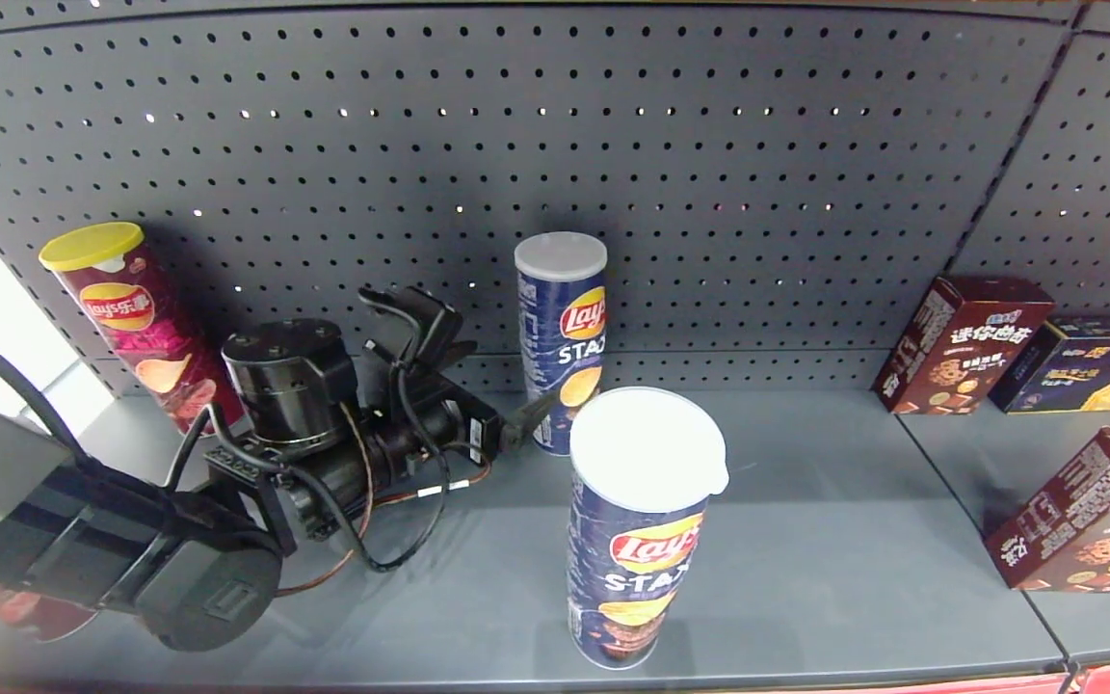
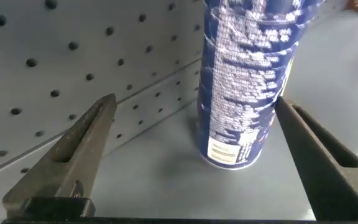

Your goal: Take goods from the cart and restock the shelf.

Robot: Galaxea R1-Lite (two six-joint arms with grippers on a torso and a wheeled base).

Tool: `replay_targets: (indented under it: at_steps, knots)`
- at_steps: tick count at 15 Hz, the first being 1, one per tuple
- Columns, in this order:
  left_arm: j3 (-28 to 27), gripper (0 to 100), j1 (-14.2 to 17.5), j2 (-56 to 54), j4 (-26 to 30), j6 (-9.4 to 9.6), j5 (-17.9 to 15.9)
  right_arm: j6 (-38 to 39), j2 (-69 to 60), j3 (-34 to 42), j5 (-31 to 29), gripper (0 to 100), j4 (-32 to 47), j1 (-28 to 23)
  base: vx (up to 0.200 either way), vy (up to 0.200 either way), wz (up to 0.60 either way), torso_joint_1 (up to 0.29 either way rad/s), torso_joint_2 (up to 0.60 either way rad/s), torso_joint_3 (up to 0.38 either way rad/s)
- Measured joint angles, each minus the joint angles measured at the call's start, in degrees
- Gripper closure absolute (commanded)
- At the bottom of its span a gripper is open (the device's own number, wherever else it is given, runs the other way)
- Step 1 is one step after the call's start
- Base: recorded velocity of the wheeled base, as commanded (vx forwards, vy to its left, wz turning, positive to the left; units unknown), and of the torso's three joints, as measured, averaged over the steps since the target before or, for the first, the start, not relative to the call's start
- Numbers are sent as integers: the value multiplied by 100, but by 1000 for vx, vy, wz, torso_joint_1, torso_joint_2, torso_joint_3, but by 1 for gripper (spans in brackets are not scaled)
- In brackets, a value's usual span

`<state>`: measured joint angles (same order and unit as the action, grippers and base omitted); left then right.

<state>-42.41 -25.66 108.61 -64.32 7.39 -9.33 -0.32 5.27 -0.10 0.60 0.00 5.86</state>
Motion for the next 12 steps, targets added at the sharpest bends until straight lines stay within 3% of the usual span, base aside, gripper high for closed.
replay_targets:
  at_steps: [12]
  knots:
    - [-89,0,234,132,9,-2,449,0,0,0,0,0,0,0,0,0,0,0,0,0]
